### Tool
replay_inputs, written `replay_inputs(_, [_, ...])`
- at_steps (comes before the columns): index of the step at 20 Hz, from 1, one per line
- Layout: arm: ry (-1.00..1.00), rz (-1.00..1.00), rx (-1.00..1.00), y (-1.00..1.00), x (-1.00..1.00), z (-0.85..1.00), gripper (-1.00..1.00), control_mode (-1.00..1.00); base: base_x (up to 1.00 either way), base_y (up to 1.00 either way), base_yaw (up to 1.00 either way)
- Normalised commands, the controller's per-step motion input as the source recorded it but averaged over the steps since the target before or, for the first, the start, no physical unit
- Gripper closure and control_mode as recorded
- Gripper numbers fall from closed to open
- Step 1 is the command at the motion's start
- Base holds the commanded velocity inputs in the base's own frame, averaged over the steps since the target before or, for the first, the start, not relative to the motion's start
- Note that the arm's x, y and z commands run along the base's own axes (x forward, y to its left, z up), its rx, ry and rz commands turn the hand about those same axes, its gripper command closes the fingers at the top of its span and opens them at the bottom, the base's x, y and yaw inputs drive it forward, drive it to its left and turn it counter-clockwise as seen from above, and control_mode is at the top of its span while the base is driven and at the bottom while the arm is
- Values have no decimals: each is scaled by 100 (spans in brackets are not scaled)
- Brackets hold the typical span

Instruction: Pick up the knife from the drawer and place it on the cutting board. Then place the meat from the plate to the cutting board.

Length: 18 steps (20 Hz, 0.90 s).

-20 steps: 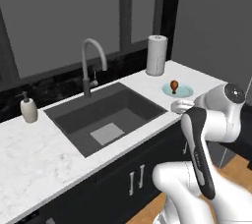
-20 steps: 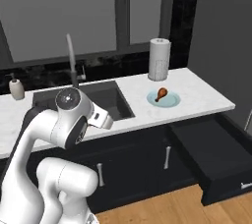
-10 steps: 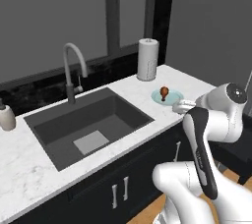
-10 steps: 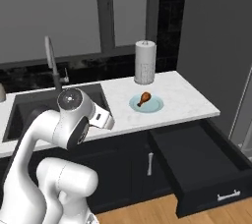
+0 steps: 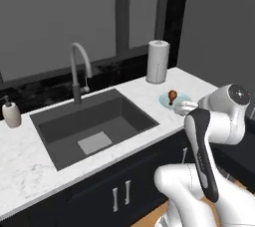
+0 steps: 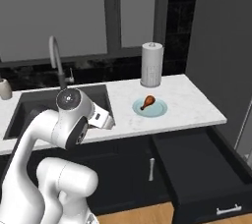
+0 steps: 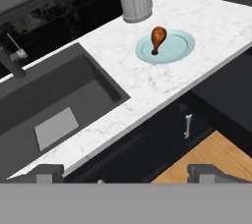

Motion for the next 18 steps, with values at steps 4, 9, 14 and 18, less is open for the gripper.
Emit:
replay_inputs(4, [0, 0, 0, 0, 0, 0, -100, 100, 59, -41, 18])
replay_inputs(9, [0, 0, 0, 0, 0, 0, -100, 100, 43, -9, 13])
replay_inputs(14, [0, 1, 0, -7, 10, -1, -100, -100, 30, -11, 8])
replay_inputs(18, [1, 1, 0, -61, 80, -9, -100, -100, 0, 0, 0])
